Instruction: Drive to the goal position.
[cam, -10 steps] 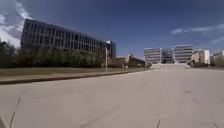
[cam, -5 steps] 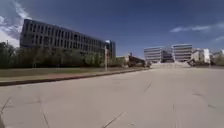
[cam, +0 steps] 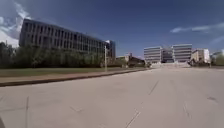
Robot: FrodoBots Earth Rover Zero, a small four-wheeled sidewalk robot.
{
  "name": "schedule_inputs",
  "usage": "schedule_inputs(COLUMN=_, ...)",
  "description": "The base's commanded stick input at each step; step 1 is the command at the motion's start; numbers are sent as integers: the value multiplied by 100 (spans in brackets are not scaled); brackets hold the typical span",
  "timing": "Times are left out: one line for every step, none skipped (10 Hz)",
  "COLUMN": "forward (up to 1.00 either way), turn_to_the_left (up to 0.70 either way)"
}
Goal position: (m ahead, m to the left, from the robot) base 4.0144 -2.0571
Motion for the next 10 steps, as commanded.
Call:
schedule_inputs(forward=65, turn_to_the_left=-1)
schedule_inputs(forward=66, turn_to_the_left=-1)
schedule_inputs(forward=65, turn_to_the_left=-1)
schedule_inputs(forward=65, turn_to_the_left=-1)
schedule_inputs(forward=66, turn_to_the_left=-1)
schedule_inputs(forward=65, turn_to_the_left=-1)
schedule_inputs(forward=65, turn_to_the_left=-1)
schedule_inputs(forward=65, turn_to_the_left=-1)
schedule_inputs(forward=66, turn_to_the_left=-1)
schedule_inputs(forward=66, turn_to_the_left=-1)
